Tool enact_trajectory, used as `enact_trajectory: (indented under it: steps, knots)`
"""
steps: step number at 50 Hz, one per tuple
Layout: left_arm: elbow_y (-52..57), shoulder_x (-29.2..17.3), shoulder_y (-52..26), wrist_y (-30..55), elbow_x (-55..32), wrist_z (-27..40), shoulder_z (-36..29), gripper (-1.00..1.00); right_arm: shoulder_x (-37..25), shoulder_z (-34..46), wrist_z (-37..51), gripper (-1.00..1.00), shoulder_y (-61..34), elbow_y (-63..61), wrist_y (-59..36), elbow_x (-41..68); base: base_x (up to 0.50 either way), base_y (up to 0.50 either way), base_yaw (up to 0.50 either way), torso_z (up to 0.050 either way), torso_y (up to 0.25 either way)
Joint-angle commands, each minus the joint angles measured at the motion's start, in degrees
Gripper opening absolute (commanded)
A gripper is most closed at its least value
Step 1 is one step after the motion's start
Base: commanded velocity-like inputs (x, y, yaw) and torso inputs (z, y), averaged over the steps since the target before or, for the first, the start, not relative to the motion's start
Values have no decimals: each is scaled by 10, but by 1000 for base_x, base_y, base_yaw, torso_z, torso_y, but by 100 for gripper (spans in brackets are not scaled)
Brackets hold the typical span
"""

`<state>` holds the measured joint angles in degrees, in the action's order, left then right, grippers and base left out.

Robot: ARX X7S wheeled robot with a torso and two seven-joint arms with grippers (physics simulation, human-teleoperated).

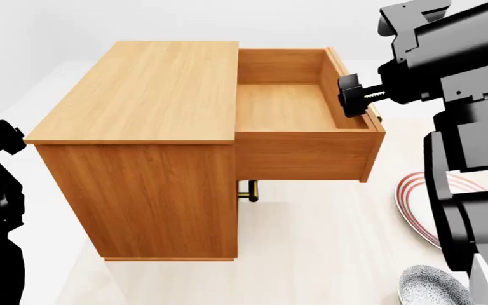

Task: Open the top drawer of the cabinet and put the bowl in it.

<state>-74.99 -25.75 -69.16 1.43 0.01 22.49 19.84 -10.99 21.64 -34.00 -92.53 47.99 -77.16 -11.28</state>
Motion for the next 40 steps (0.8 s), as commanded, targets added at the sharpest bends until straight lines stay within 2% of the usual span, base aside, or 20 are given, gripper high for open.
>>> enact_trajectory:
  steps: [1,29,34,36,40]
  knots:
    - [0,0,-1,0,0,1,-1,100,-17,7,4,100,-1,-6,0,-13,0,0,0,0,0]
    - [0,-1,0,0,0,1,-1,100,-41,15,21,100,-3,14,18,-23,0,0,0,0,0]
    - [0,0,1,0,0,1,0,100,-39,-95,29,100,-38,-12,1,20,0,0,0,0,0]
    - [0,-1,1,0,0,1,0,100,-42,-114,29,100,-46,-35,-13,26,0,0,0,0,0]
    - [0,0,1,1,0,1,0,100,-54,-176,20,100,-53,-135,-38,44,0,0,0,0,0]
